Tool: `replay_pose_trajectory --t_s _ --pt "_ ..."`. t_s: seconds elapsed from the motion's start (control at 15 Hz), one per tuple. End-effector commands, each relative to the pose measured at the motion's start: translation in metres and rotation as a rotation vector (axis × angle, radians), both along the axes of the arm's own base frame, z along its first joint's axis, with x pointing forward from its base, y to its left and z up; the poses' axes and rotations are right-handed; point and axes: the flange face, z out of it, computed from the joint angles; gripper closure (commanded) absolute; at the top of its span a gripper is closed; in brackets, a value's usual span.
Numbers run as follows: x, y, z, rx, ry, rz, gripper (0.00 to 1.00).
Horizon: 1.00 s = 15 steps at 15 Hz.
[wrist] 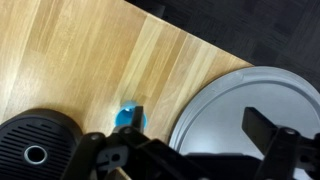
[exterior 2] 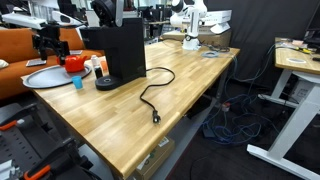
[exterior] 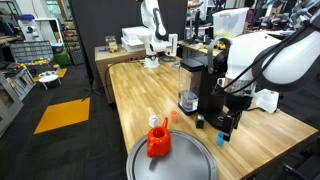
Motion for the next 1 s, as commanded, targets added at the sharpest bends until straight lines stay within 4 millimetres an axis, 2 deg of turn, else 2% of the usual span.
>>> replay_pose_trajectory --t_s 0.0,0.4,0.73,0.93 --pt "0.0 0.0 0.0 0.0 0.001 0.0 0.0" --pt "0.007 -0.005 -0.01 -0.023 0.013 -0.027 0.0" --pt "0.024 -0.017 -0.034 -0.041 0.042 -0.066 0.0" --pt "0.033 -0.016 -0.047 -0.052 0.054 -0.078 0.0"
